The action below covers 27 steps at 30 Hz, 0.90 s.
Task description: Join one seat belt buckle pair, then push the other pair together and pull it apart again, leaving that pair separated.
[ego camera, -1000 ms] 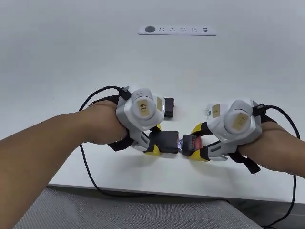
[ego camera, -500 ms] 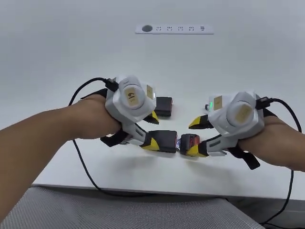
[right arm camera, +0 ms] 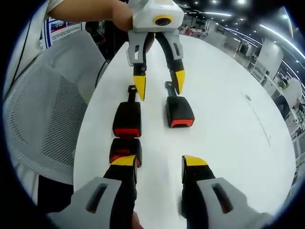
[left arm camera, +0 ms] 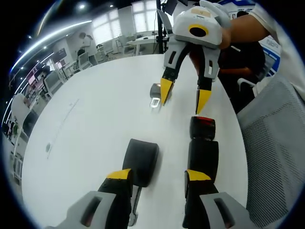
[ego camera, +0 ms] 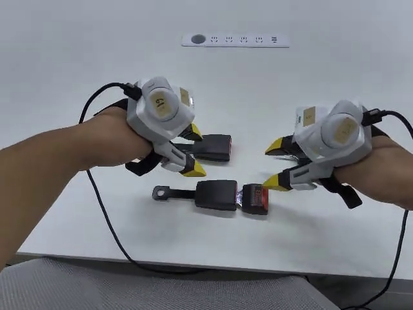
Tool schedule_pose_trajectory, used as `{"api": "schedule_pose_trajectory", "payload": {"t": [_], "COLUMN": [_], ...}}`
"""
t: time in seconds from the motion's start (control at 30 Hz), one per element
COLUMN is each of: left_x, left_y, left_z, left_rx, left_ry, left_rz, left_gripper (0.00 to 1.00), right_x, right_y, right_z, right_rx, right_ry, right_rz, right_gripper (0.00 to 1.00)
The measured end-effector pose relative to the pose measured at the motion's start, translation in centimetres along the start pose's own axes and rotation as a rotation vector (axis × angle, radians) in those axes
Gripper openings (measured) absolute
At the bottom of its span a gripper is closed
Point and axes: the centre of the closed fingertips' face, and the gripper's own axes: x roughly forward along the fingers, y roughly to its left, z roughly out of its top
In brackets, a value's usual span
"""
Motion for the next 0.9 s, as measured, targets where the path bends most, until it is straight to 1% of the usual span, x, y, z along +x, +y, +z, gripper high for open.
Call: {"api": "schedule_pose_trajectory", "payload": {"t": [0.03,0.07,0.1,0.13,0.2,0.23,0.3,0.4,0.47,0.53,0.57,0.63,0.7,0.73,0.8,0.83,0.87,0.9], "left_x": [0.1,0.2,0.2,0.2,0.2,0.3,0.4,0.7,0.8,1.0,1.3,1.6,1.8,1.9,2.0,2.2,2.2,2.3], "left_y": [0.1,0.3,0.6,0.8,1.3,1.9,2.5,2.3,2.5,2.5,2.8,3.0,3.0,3.2,3.1,3.4,3.5,3.5], "left_z": [0.4,0.5,0.6,0.7,1.0,0.9,0.6,0.2,-0.1,-0.3,-0.7,-1.0,-0.9,-0.9,-1.0,-1.1,-1.1,-1.1], "left_rx": [0.003,0.004,0.006,0.008,0.014,0.021,0.031,0.044,0.046,0.05,0.05,0.053,0.059,0.057,0.059,0.058,0.055,0.052], "left_ry": [-0.001,-0.001,-0.001,-0.002,-0.002,0.002,0.012,0.03,0.038,0.047,0.05,0.053,0.054,0.056,0.057,0.057,0.055,0.054], "left_rz": [0.002,0.004,0.005,0.007,0.009,0.009,0.004,-0.009,-0.019,-0.027,-0.032,-0.038,-0.042,-0.041,-0.048,-0.048,-0.047,-0.047], "left_gripper": [0.45,0.45,0.45,0.45,0.45,0.46,0.46,0.5,0.5,0.49,0.48,0.47,0.47,0.47,0.45,0.44,0.44,0.43], "right_x": [-0.3,-0.5,-0.8,-0.9,-1.6,-1.7,-2.1,-2.3,-2.3,-2.4,-2.4,-2.4,-2.4,-2.5,-2.5,-2.4,-2.4,-2.4], "right_y": [-0.7,-1.0,-1.7,-1.9,-3.1,-3.4,-3.9,-4.5,-5.1,-5.4,-5.5,-5.6,-6.0,-5.8,-5.8,-5.8,-5.6,-5.6], "right_z": [-0.5,-0.7,-1.1,-1.3,-2.2,-2.5,-3.2,-4.1,-4.9,-5.7,-5.9,-6.4,-7.2,-7.2,-7.6,-8.0,-8.0,-8.2], "right_rx": [0.004,0.005,0.008,0.009,0.015,0.019,0.026,0.025,0.024,0.016,0.014,0.021,0.024,0.032,0.037,0.033,0.038,0.041], "right_ry": [0.007,0.011,0.017,0.019,0.031,0.035,0.044,0.062,0.066,0.074,0.077,0.08,0.085,0.087,0.094,0.102,0.107,0.111], "right_rz": [-0.009,-0.015,-0.026,-0.029,-0.048,-0.053,-0.059,-0.066,-0.066,-0.064,-0.064,-0.061,-0.058,-0.054,-0.048,-0.044,-0.038,-0.033], "right_gripper": [0.36,0.36,0.36,0.36,0.36,0.36,0.36,0.35,0.34,0.34,0.34,0.35,0.35,0.35,0.35,0.34,0.34,0.34]}}
